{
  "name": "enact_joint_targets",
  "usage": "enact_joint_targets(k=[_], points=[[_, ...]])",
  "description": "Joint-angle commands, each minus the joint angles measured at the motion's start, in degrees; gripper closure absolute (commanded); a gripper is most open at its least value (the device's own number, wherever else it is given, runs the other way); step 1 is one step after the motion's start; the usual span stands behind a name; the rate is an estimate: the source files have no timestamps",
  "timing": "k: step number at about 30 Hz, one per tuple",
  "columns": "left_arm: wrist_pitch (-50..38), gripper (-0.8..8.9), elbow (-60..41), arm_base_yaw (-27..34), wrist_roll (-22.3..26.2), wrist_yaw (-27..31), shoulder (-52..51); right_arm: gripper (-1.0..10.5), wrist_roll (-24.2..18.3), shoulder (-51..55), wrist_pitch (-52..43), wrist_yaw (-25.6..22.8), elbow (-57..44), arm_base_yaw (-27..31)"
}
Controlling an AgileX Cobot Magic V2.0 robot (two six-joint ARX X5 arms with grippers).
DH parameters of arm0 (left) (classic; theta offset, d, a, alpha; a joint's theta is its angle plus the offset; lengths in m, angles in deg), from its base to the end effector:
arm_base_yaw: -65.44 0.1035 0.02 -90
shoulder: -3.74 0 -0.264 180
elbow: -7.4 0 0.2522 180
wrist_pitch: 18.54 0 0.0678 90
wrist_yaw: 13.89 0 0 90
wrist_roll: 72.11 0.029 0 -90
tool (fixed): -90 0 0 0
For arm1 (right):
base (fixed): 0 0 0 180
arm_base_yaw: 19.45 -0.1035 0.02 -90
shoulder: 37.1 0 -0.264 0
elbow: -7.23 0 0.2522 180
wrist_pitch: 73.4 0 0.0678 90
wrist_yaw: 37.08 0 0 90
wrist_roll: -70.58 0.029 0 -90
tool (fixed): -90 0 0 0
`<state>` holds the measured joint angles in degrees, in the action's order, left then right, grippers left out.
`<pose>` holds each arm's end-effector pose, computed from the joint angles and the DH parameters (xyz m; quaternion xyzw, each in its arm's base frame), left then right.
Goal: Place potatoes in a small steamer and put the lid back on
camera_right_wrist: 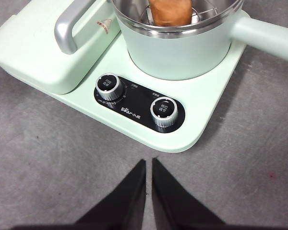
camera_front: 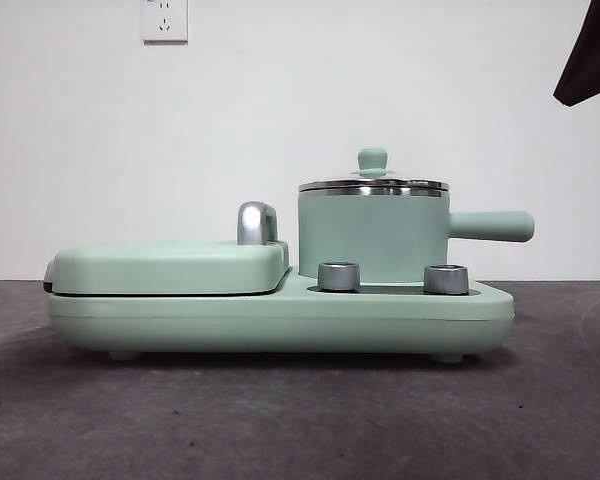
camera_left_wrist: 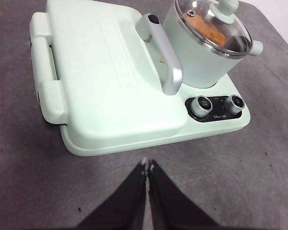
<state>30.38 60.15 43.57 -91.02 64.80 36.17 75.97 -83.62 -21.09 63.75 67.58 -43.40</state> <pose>0.1075 -0.0493 0.2866 -0.1301 0.2881 -0.2325 0.9198 0.1427 0.0694 0.2954 0.0048 0.3403 0.2665 0.9018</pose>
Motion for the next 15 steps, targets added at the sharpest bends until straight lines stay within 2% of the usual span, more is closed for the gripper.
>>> enact_joint_targets(k=[1, 4, 7, 9, 15], points=[[-0.4, 8.07, 0.3, -0.3, 0.3, -0.2, 0.1, 9.3, 0.2, -0.2, -0.5, 0.1, 0.2, -0.3], [-0.2, 8.07, 0.3, -0.3, 0.4, -0.2, 0.1, 9.3, 0.2, -0.2, -0.5, 0.1, 0.2, -0.3], [-0.9, 8.07, -1.2, 0.7, 4.4, 2.6, -1.5, 9.3, 0.2, -0.2, -0.4, 0.1, 0.2, -0.3], [-5.1, 8.07, -5.7, 3.0, 5.0, 4.8, -4.5, 9.3, 0.2, -0.2, -0.5, 0.1, 0.2, -0.3], [-20.3, 8.07, -23.7, 10.1, 5.9, 6.5, -17.8, 9.3, 0.2, -0.2, -0.5, 0.1, 0.2, -0.3]])
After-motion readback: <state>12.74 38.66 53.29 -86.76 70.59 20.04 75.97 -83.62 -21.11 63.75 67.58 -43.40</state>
